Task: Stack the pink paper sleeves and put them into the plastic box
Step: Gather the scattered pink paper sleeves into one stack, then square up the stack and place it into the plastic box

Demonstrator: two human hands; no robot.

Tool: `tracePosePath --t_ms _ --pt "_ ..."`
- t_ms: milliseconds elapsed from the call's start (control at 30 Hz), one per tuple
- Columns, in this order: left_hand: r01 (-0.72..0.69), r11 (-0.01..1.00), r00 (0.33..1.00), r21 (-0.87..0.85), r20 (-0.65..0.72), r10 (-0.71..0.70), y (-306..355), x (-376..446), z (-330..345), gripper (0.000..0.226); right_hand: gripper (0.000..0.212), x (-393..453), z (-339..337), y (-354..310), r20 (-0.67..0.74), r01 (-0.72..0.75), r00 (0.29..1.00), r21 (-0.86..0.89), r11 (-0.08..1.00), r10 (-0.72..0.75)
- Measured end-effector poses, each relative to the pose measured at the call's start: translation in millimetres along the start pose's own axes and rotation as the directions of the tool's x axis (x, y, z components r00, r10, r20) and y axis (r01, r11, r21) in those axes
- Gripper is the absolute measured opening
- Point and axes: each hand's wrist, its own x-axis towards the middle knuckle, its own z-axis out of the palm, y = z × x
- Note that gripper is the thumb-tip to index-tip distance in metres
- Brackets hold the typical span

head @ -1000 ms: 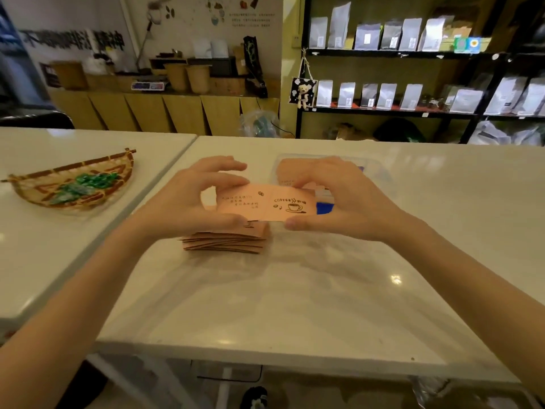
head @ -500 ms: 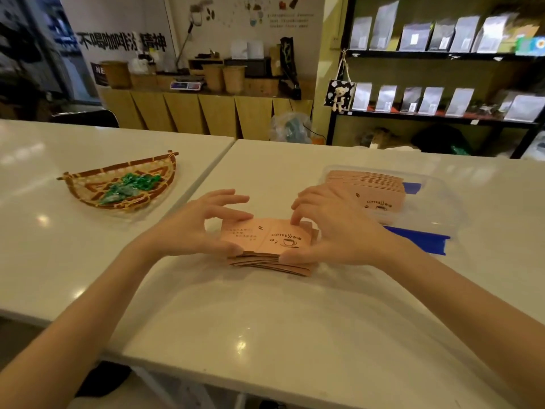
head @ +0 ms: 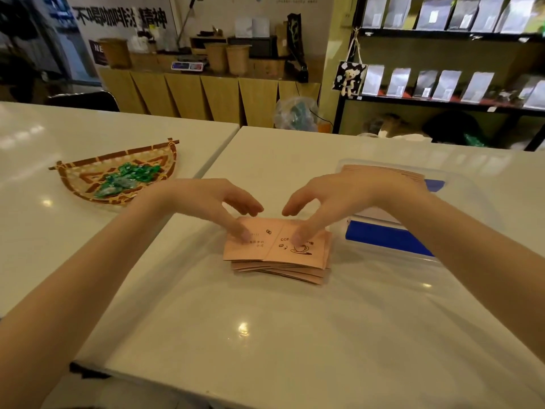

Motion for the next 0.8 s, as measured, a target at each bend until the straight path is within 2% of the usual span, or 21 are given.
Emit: tracePosePath --t_ms 133,300,633,800 --pt "0.047 0.997 0.992 0.068 0.112 -0.054 5 11 -3 0.06 0.061 15 -1 -6 0.103 -0.004 0.995 -0.081 0.997 0.012" --pt "0.088 0.994 0.98 0.061 0.173 -0.097 8 16 -5 0.055 0.055 18 0 -7 0.111 0.008 0.994 -0.087 0.996 0.001" --pt "0.124 0.987 0.978 0.1 0.154 -0.138 20 10 -2 0.054 0.053 11 7 -11 0.049 -0.053 0.997 -0.037 0.998 0.055" --pt "0.147 0.985 0.986 0.094 0.069 -0.154 27 -7 8 0.059 0.056 -2 18 -18 0.003 -0.062 0.998 -0.012 0.998 0.062"
